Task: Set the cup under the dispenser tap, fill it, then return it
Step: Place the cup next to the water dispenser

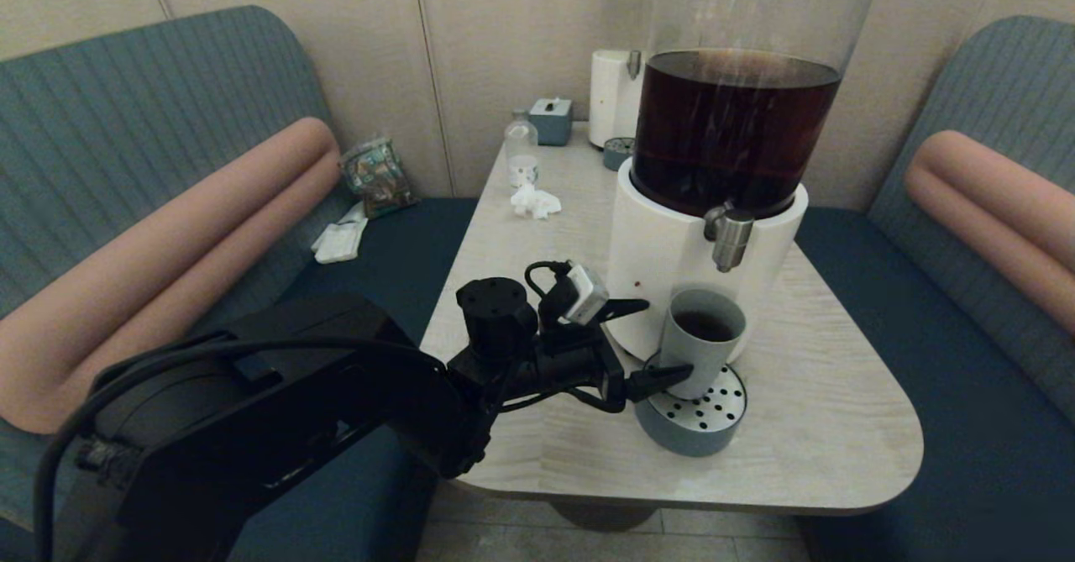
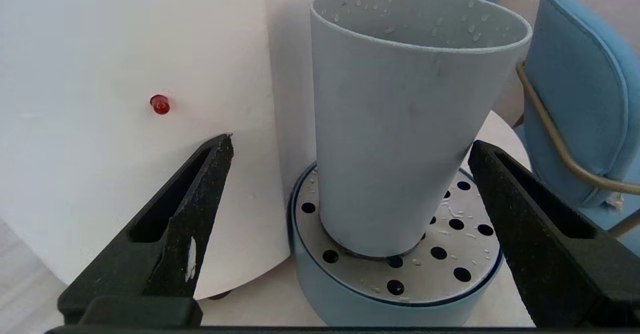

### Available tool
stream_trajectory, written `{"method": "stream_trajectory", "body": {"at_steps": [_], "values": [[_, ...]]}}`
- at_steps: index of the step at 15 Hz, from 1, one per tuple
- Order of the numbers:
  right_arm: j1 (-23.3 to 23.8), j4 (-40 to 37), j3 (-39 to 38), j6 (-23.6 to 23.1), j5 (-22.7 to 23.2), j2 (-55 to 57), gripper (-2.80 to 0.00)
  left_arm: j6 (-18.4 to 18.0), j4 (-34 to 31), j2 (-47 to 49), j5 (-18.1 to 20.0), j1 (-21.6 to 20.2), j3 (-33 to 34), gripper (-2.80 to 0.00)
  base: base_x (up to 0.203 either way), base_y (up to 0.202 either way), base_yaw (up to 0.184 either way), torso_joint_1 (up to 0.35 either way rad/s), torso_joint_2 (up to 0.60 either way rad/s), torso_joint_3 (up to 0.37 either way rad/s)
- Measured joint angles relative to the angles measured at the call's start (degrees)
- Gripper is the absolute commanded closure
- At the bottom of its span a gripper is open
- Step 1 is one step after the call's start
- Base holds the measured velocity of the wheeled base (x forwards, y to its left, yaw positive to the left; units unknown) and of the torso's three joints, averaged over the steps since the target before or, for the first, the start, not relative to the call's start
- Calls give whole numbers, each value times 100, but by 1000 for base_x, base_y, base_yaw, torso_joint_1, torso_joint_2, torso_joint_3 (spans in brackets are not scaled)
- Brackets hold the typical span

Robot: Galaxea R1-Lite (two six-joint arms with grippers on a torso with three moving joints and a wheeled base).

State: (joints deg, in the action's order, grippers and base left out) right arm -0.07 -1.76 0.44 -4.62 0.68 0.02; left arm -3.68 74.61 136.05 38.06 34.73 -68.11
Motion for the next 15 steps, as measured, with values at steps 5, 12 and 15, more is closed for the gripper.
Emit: {"method": "stream_trajectory", "body": {"at_steps": [5, 12, 15], "values": [[0, 0, 0, 0, 2, 0, 0, 40, 22, 76, -39, 110, -8, -280, 0, 0, 0, 0, 0, 0], [0, 2, 0, 0, 5, 0, 0, 147, 83, 259, -94, 297, -264, -280, 0, 0, 0, 0, 0, 0], [0, 0, 0, 0, 0, 0, 0, 151, 86, 403, -186, 361, -496, -280, 0, 0, 0, 0, 0, 0]]}}
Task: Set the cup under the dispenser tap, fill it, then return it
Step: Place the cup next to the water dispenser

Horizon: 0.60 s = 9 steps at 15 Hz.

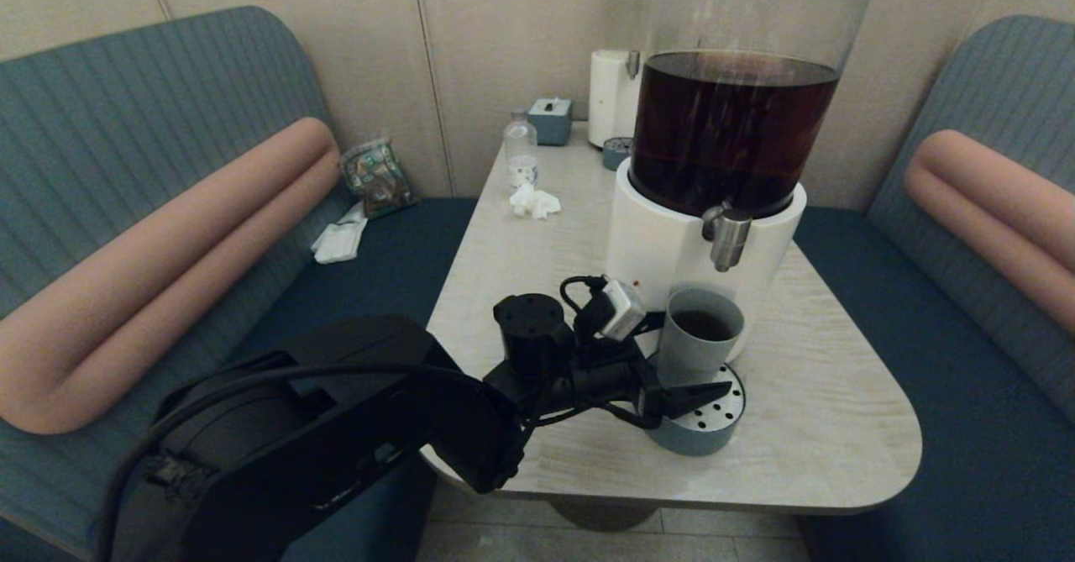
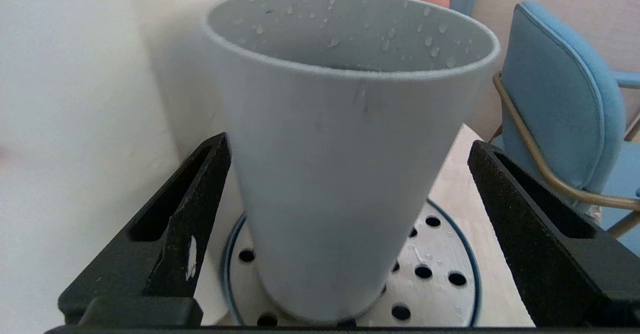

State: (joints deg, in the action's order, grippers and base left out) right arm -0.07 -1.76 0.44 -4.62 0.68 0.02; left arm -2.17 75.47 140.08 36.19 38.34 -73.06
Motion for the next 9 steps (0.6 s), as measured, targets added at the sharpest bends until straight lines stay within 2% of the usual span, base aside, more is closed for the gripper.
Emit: {"method": "stream_trajectory", "body": {"at_steps": [9], "values": [[0, -1, 0, 0, -1, 0, 0, 81, 57, 327, -142, 56, -487, -280, 0, 0, 0, 0, 0, 0]]}}
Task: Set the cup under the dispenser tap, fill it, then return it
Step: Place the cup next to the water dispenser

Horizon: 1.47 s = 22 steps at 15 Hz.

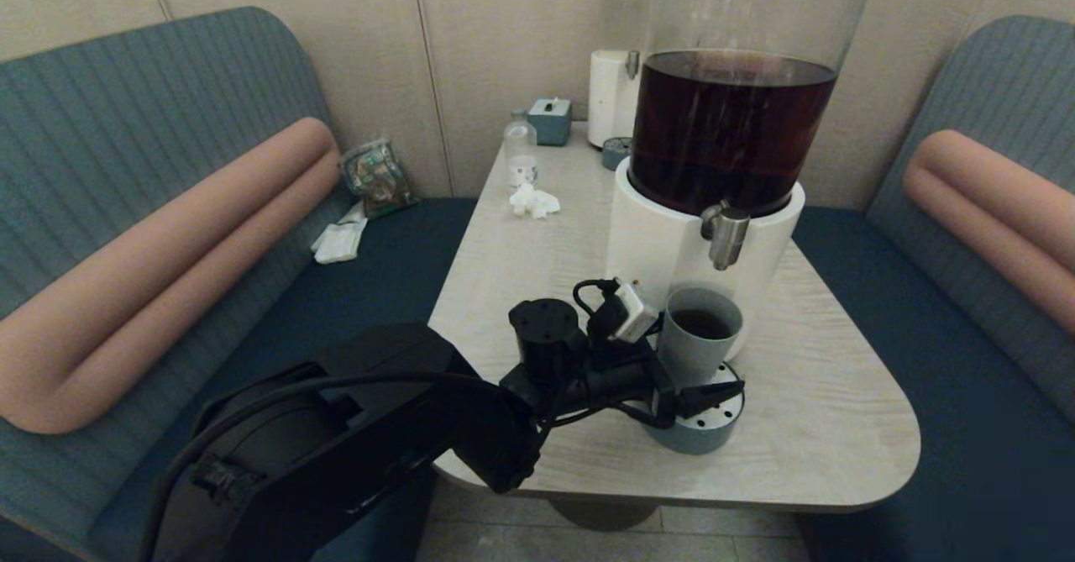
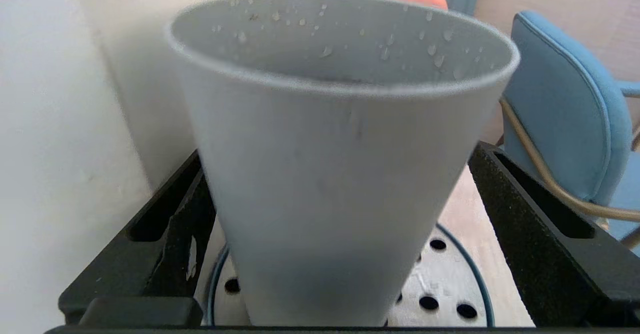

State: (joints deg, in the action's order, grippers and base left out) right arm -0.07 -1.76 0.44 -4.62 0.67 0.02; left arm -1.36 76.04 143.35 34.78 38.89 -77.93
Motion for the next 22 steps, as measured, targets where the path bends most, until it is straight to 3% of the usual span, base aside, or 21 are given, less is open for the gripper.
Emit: {"method": "stream_trajectory", "body": {"at_steps": [7, 19, 20, 22], "values": [[0, 1, 0, 0, 1, 0, 0, 210, 395, 171, -134, 23, -159, -280, 0, 0, 0, 0, 0, 0], [0, 1, 0, 0, 3, 0, 0, 263, 408, 172, -410, 90, -109, -280, 0, 0, 0, 0, 0, 0], [0, 1, 0, -1, 1, 0, 0, 265, 413, 172, -424, 91, -111, 0, 0, 0, 0, 0, 0, 0], [0, 1, 0, 0, 2, 0, 0, 270, 422, 181, -524, 91, -159, 0, 0, 0, 0, 0, 0, 0]]}}
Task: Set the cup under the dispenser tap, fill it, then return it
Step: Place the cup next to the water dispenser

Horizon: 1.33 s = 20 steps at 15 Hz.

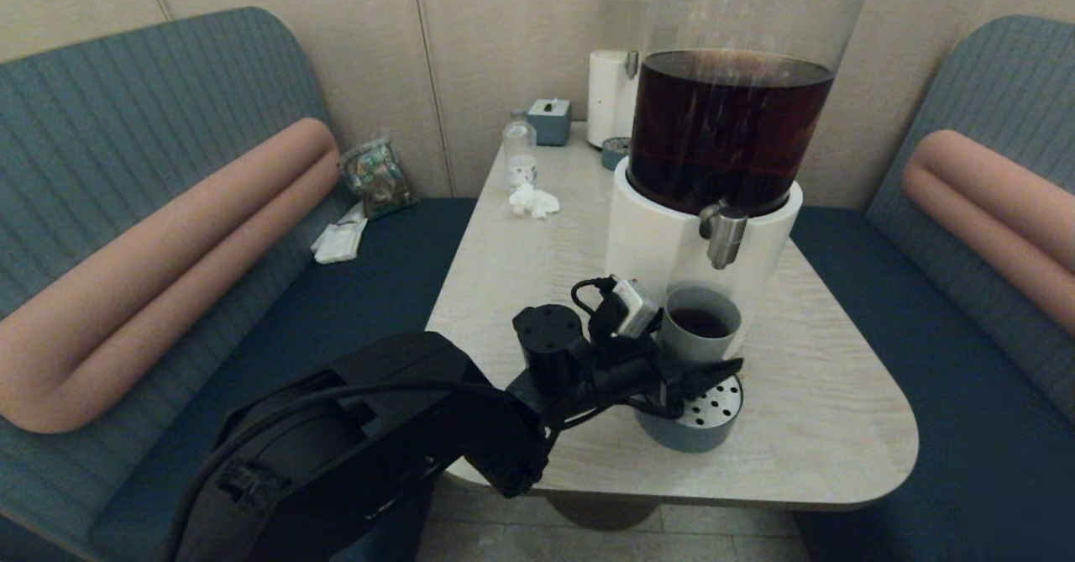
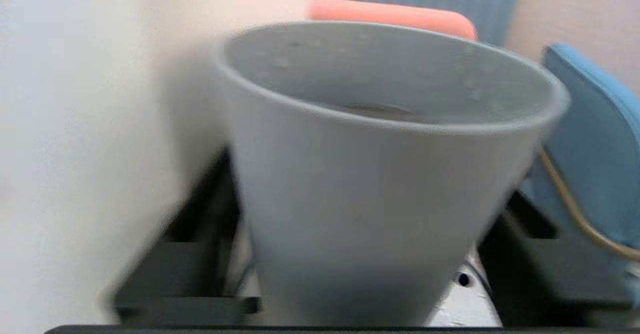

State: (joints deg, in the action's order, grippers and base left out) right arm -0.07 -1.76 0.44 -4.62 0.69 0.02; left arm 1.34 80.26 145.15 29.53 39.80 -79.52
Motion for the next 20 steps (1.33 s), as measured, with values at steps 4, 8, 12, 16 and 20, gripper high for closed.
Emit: {"method": "stream_trajectory", "body": {"at_steps": [4, 8, 12, 16, 20], "values": [[0, 0, 0, 0, -1, 0, 0, 3, 17, 2, -46, 16, 3, 0, 0, 0, 0, 0, 0, 0], [0, -1, 0, 0, 2, 0, 0, 0, 30, -37, -46, 38, 116, 0, 0, 0, 0, 0, 0, 0], [0, 0, 0, 0, 1, 0, 0, -6, 116, -290, -30, 44, 633, 0, 0, 0, 0, 0, 0, 0], [0, 0, 0, 0, -1, 0, 0, 14, 204, -644, -19, 40, 1210, 0, 0, 0, 0, 0, 0, 0], [0, 0, 0, 0, 1, 0, 0, 259, 488, -1000, -119, -5, 1679, 0, 0, 0, 0, 0, 0, 0]]}}
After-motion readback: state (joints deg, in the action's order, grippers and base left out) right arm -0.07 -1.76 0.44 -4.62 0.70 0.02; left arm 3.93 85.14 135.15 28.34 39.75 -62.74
